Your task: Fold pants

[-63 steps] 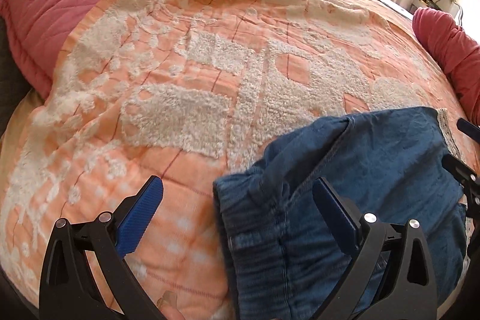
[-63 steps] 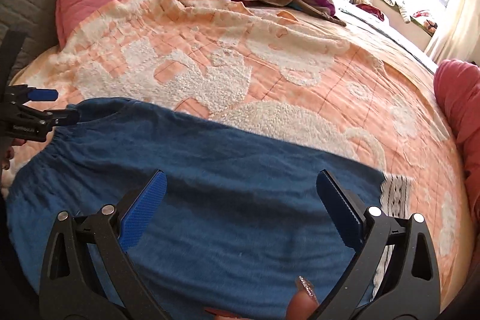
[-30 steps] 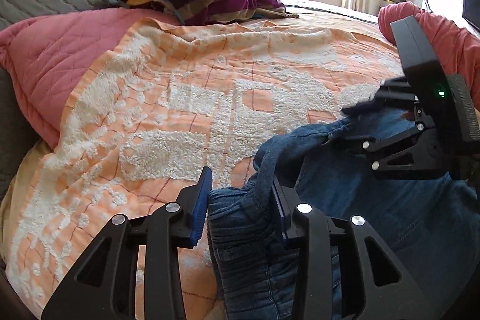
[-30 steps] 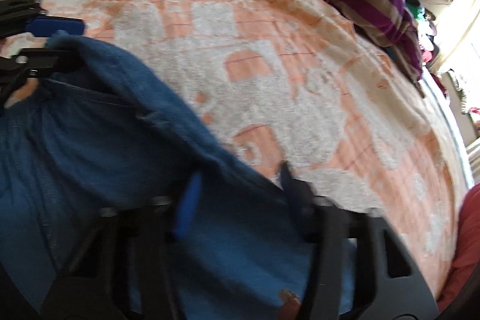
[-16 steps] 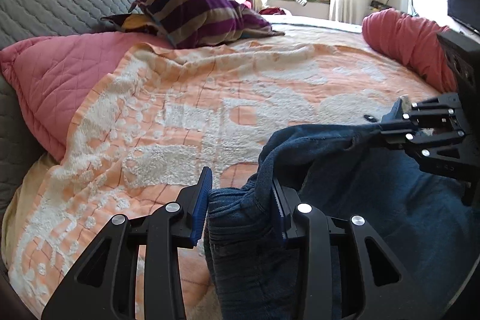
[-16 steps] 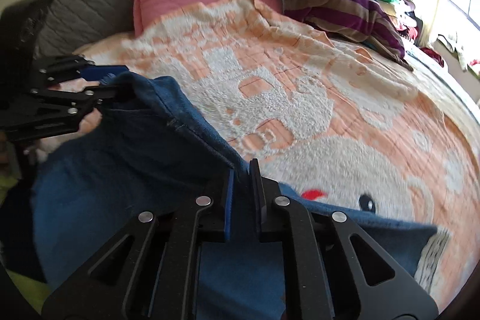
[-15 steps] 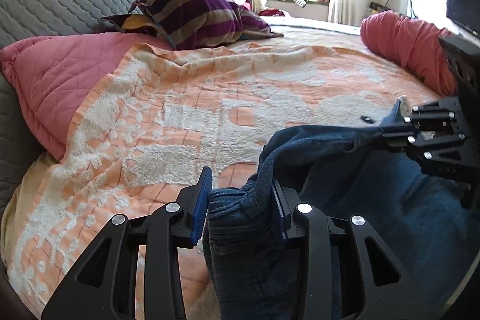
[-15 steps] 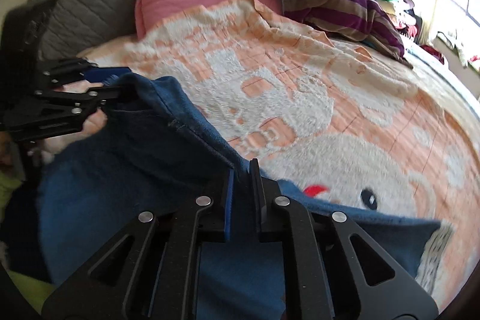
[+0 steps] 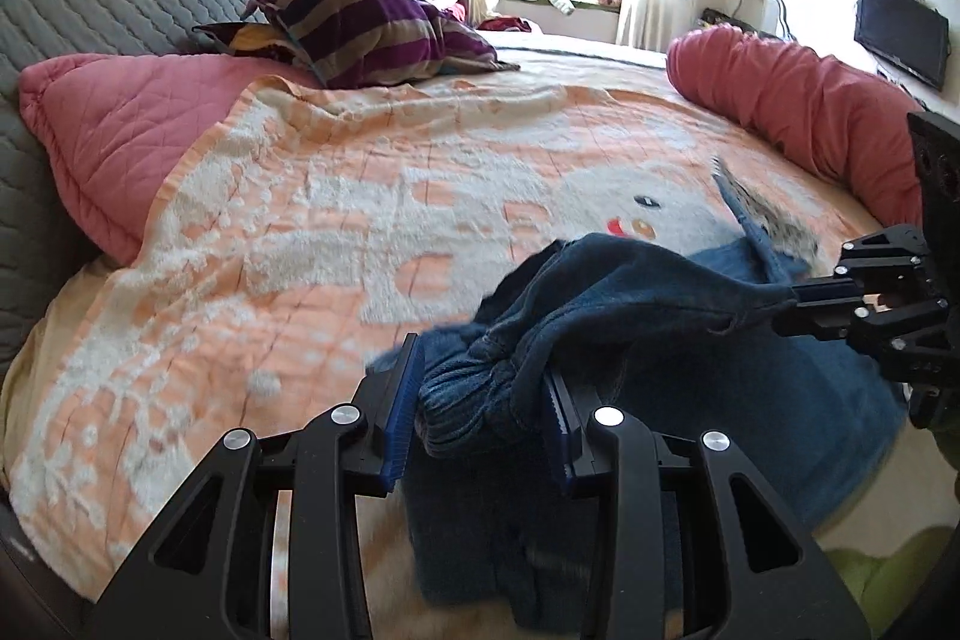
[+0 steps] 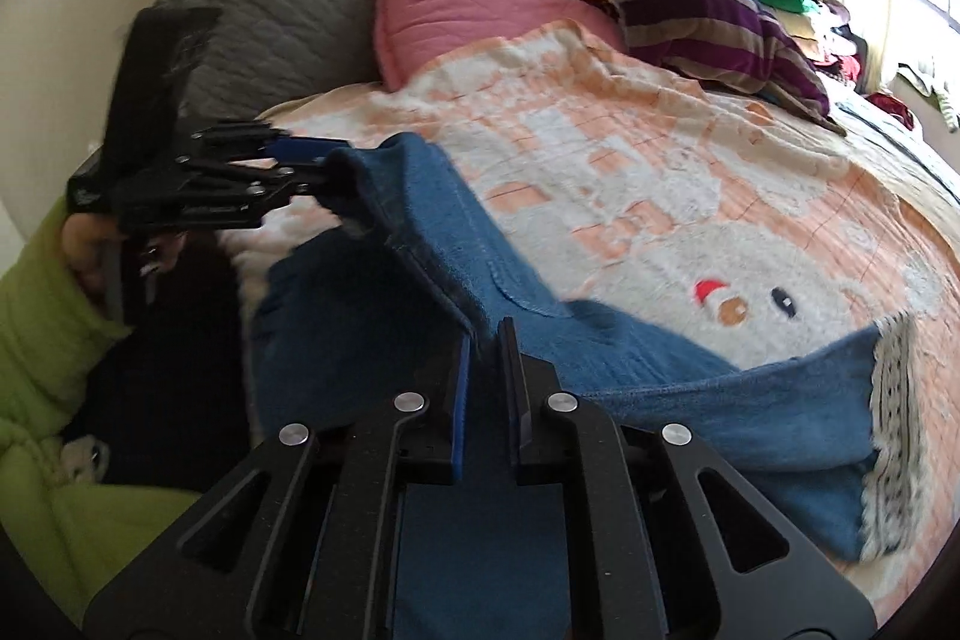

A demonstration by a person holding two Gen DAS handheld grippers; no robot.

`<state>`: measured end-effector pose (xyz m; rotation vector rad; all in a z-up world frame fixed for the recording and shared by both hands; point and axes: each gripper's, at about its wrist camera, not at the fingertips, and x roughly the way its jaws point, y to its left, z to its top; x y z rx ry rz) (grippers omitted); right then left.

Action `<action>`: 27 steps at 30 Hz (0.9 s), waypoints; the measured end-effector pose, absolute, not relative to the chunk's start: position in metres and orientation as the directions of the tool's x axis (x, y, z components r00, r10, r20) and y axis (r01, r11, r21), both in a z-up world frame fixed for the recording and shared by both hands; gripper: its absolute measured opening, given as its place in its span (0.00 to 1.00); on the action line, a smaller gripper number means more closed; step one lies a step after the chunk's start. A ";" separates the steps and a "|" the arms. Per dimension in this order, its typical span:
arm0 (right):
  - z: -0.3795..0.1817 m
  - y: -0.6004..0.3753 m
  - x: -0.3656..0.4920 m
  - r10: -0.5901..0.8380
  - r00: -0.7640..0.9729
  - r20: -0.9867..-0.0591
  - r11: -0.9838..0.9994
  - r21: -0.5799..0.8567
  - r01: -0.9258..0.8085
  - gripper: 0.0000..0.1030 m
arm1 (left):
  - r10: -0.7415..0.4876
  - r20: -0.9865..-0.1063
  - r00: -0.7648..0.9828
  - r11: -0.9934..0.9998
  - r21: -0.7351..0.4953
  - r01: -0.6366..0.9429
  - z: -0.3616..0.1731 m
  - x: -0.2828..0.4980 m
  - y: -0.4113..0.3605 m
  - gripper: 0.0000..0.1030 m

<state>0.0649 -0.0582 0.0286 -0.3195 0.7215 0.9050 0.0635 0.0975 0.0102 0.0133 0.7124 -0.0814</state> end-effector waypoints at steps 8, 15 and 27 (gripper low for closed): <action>0.014 -0.058 0.025 0.601 0.347 -0.720 0.574 0.086 -0.814 0.04 | -0.066 -0.691 0.720 0.995 0.005 0.095 0.002 0.029 0.093 0.34; -0.002 -0.048 0.002 0.565 0.326 -0.758 0.542 0.043 -0.839 0.04 | -0.048 -0.743 0.668 0.997 0.010 0.082 -0.010 0.020 0.097 0.40; -0.016 -0.037 -0.012 0.557 0.270 -0.786 0.480 0.039 -0.876 0.04 | -0.019 -0.736 0.677 0.999 -0.043 -0.019 0.006 -0.012 0.122 0.49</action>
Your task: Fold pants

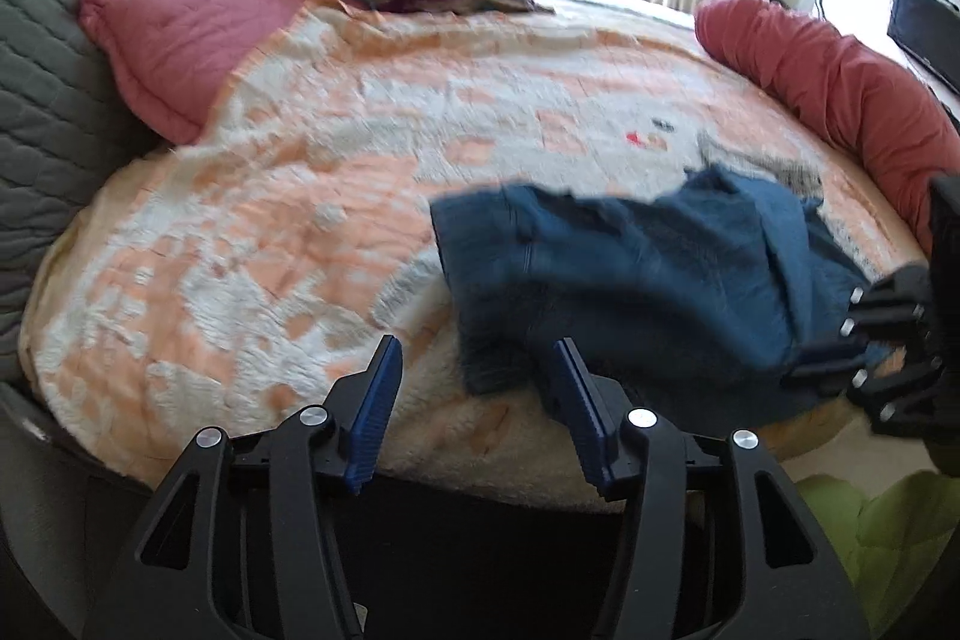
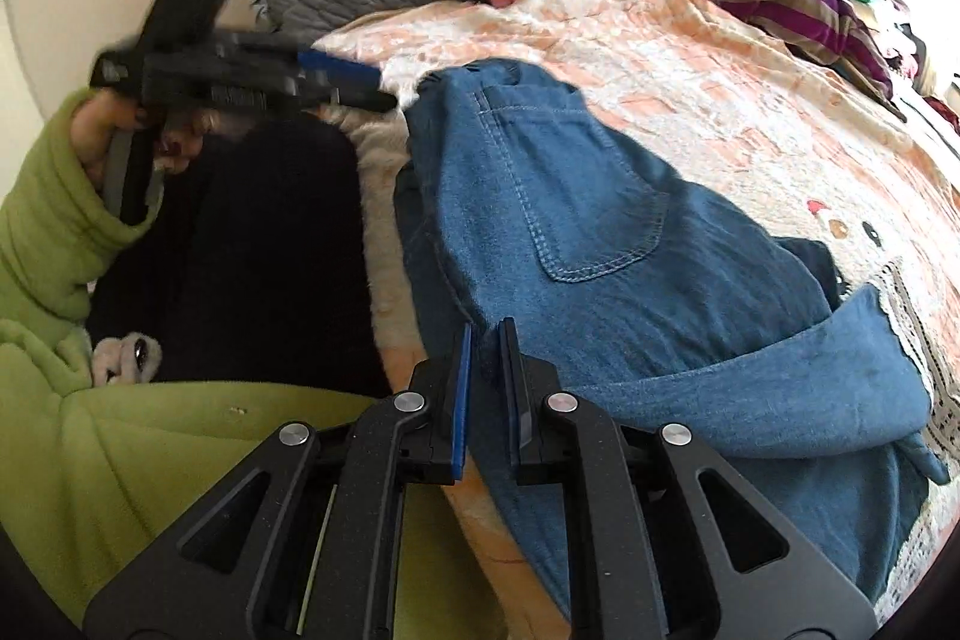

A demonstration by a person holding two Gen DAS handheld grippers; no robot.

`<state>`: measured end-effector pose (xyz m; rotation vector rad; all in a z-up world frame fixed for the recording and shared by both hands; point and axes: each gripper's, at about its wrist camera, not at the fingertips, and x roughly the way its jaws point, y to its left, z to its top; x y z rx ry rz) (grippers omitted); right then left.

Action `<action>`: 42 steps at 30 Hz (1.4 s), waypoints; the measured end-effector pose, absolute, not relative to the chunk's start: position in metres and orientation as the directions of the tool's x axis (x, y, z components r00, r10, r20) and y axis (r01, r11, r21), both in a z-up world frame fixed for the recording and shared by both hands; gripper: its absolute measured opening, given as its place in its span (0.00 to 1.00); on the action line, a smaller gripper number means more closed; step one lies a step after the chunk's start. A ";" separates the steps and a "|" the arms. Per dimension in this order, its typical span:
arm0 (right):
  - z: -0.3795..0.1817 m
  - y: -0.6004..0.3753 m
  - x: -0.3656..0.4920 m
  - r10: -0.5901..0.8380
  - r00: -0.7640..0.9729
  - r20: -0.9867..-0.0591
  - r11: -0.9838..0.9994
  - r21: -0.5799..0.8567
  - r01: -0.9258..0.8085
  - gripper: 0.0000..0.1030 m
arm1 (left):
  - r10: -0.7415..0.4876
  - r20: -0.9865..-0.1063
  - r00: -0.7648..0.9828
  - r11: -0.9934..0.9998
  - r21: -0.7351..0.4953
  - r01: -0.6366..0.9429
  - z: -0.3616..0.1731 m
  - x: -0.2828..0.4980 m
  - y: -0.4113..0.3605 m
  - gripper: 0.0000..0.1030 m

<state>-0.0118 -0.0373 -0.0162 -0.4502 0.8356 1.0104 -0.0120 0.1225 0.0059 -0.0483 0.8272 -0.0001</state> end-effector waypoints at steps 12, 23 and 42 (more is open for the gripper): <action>-0.020 -0.031 -0.036 0.575 0.213 -0.790 0.406 0.050 -0.912 0.04 | -0.034 -0.786 0.618 0.999 -0.004 0.049 -0.011 0.034 0.071 0.47; -0.042 -0.011 0.011 0.481 0.217 -0.850 0.553 0.102 -0.827 0.27 | -0.040 -0.820 0.571 0.999 -0.037 0.017 -0.039 0.022 0.089 0.50; 0.022 -0.100 0.026 0.517 0.445 -0.731 0.713 0.080 -0.696 0.62 | -0.014 -0.734 0.679 1.000 -0.012 0.007 0.013 -0.001 0.076 0.70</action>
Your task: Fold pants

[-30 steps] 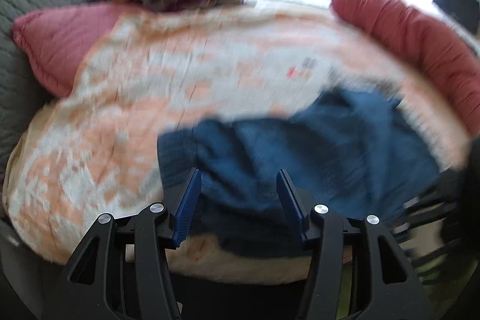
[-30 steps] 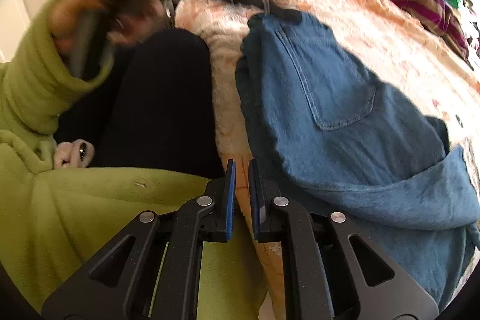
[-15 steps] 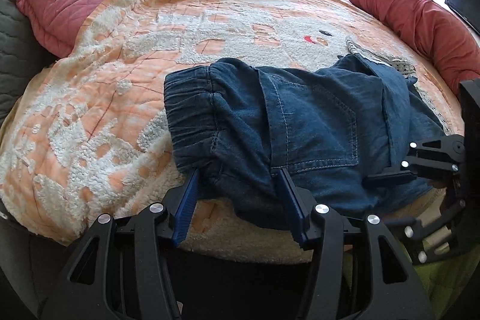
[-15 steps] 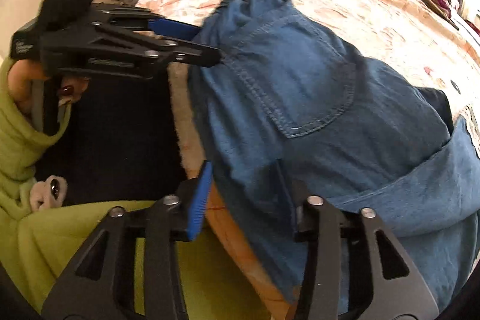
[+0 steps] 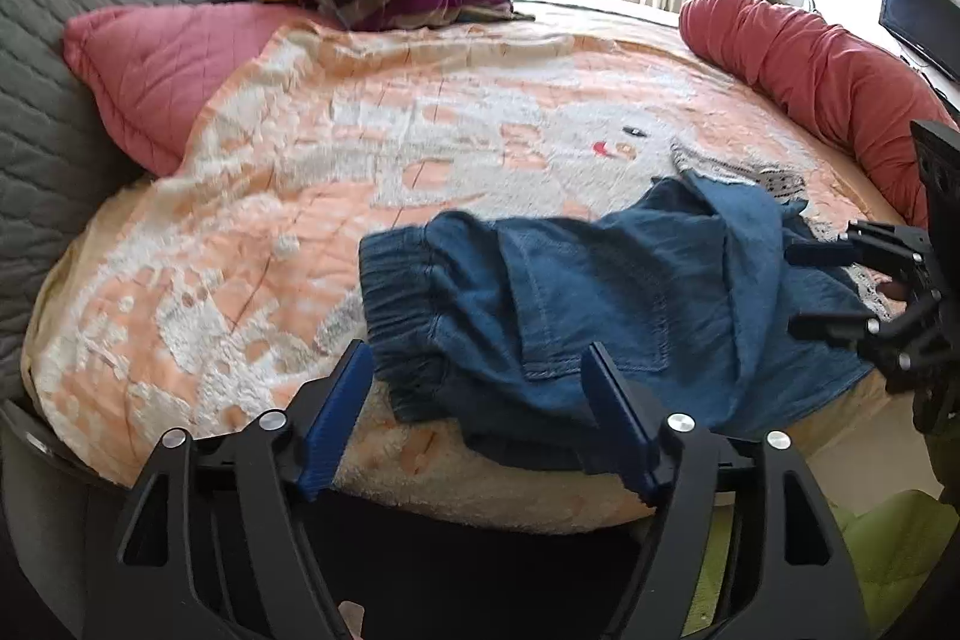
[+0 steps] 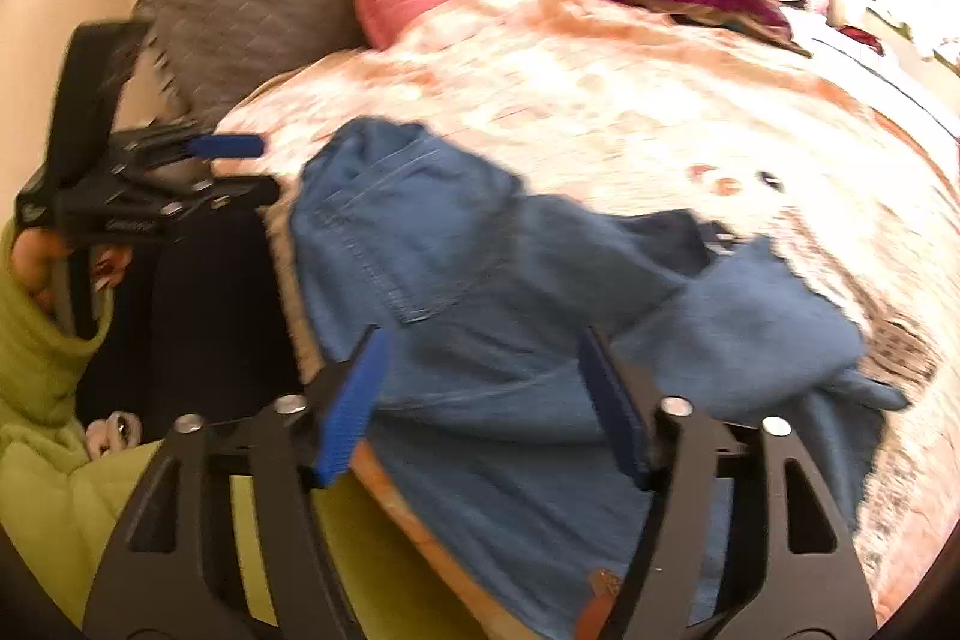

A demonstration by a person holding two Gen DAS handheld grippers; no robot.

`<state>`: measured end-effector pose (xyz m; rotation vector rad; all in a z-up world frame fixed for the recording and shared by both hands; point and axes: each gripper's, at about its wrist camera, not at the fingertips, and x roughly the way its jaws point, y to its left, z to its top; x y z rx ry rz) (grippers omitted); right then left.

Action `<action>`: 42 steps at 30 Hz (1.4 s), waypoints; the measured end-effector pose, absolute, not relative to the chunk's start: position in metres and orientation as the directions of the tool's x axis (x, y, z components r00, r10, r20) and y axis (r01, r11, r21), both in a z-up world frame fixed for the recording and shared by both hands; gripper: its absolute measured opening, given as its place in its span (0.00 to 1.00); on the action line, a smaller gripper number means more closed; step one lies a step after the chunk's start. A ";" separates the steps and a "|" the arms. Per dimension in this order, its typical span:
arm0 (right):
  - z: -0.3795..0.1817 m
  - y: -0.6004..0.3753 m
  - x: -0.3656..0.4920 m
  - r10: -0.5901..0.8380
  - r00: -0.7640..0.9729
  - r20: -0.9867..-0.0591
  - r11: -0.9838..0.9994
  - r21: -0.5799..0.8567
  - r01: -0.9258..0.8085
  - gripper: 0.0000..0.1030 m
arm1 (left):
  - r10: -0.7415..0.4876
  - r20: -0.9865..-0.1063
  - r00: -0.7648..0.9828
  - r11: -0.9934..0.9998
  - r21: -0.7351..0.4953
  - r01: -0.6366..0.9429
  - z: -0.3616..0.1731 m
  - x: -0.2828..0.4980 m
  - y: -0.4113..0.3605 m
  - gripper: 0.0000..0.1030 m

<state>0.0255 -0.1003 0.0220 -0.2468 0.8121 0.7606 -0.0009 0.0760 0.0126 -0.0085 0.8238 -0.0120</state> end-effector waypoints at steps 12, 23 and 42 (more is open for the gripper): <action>0.055 -0.161 0.050 0.437 0.623 -0.649 0.837 0.040 -0.546 0.78 | -0.093 -0.701 0.707 0.995 -0.051 0.080 0.029 -0.003 0.040 0.85; 0.056 -0.187 0.125 0.379 0.612 -0.694 0.874 0.051 -0.482 0.82 | -0.250 -0.762 0.597 0.961 -0.120 0.249 -0.005 0.031 -0.032 0.85; -0.042 -0.156 0.303 0.320 0.305 -0.897 0.857 0.137 -0.496 0.35 | -0.342 -0.831 0.438 0.924 -0.213 0.317 -0.057 0.096 -0.080 0.62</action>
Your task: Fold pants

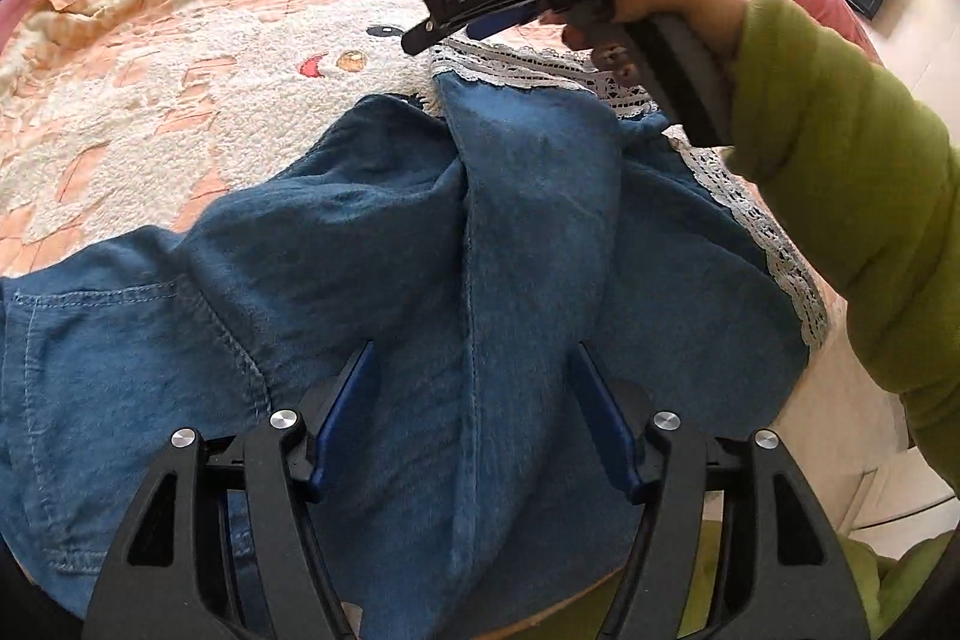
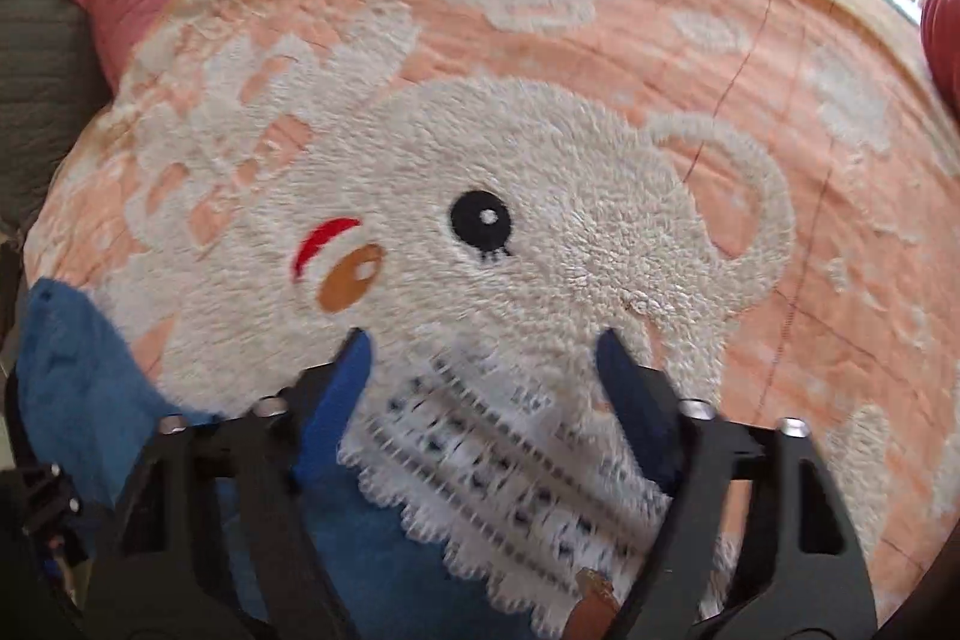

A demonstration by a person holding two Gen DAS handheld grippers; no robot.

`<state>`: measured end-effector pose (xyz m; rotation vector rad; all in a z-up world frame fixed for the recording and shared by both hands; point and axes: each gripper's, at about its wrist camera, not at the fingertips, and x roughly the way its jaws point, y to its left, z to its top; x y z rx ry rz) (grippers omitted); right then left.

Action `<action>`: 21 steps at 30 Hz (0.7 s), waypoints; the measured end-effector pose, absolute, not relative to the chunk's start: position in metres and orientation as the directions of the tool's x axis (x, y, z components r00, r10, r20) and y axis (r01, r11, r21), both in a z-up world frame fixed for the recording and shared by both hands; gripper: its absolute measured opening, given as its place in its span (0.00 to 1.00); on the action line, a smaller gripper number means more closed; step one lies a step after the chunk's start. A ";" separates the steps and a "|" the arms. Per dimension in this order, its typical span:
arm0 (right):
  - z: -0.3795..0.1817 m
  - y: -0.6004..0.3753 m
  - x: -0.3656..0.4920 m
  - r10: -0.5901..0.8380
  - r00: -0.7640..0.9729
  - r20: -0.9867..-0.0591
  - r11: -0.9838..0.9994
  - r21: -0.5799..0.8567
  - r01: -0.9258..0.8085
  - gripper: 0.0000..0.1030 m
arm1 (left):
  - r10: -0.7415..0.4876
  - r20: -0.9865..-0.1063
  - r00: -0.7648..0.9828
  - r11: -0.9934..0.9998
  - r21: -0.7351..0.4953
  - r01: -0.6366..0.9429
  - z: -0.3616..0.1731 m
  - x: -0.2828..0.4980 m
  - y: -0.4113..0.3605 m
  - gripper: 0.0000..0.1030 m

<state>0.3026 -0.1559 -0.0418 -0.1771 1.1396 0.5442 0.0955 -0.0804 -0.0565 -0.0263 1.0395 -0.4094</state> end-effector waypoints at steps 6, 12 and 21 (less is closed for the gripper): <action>-0.005 -0.180 0.273 0.452 0.367 -0.813 0.820 0.216 -0.530 0.08 | -0.348 -0.823 0.448 0.922 -0.214 0.324 -0.057 0.097 -0.081 0.62; 0.049 -0.245 0.217 0.515 0.512 -0.687 0.834 0.264 -0.485 0.08 | -0.323 -0.815 0.481 0.927 -0.170 0.334 -0.059 0.098 -0.085 0.58; 0.063 -0.313 0.132 0.502 0.601 -0.621 0.863 0.314 -0.397 0.07 | -0.350 -0.791 0.503 0.907 -0.152 0.393 -0.049 0.083 -0.088 0.03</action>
